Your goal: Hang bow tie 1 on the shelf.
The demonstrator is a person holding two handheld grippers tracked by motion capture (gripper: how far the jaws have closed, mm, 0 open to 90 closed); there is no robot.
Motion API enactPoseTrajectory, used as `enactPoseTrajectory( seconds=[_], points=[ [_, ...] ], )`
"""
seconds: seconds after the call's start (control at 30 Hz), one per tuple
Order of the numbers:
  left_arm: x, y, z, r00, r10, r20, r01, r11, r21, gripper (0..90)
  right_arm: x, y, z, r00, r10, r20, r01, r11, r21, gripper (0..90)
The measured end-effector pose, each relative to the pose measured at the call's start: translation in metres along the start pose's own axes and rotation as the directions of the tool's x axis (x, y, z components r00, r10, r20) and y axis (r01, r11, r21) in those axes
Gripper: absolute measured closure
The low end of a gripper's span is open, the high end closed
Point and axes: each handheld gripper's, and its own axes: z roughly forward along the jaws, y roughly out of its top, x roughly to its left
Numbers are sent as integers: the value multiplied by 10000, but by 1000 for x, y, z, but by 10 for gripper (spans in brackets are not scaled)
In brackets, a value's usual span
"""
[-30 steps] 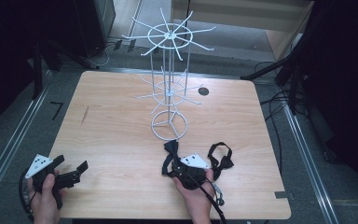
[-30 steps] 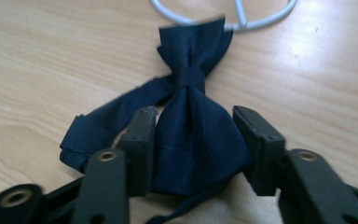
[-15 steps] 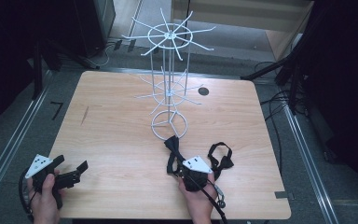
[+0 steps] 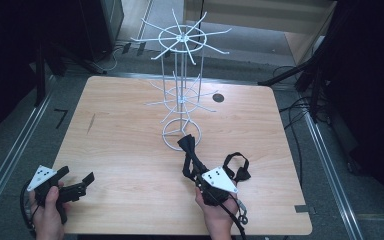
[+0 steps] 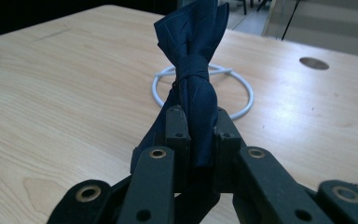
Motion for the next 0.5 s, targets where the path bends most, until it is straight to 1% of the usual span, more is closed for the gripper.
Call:
enactPoseTrajectory(
  seconds=[0.1,0.13,0.17,0.3,0.37,0.4,0.5],
  points=[
    [0,0,0,10000,-5,4,5,10000,1,0,0,3,-2,10000,-58,-11,58,9999,-139,821],
    [0,0,0,10000,-11,6,11,10000,2,0,1,7,-4,9999,-106,17,106,9995,-299,820],
    [0,0,0,10000,-11,6,11,10000,2,0,1,7,-4,9999,-106,17,106,9995,-299,820],
    [0,0,0,10000,-17,-4,17,10000,-10,0,3,15,-8,9998,-195,-34,193,9980,-594,820],
    [0,0,0,10000,-18,-5,18,10000,-12,0,4,17,-9,9998,-182,-64,178,9979,-620,820],
    [0,0,0,10000,-11,4,11,10000,-13,0,5,20,-11,9996,-273,-87,266,9966,-783,820],
    [0,0,0,10000,-6,5,6,10000,2,0,6,23,-12,9993,-362,-104,351,9954,-886,820]
  ],
)
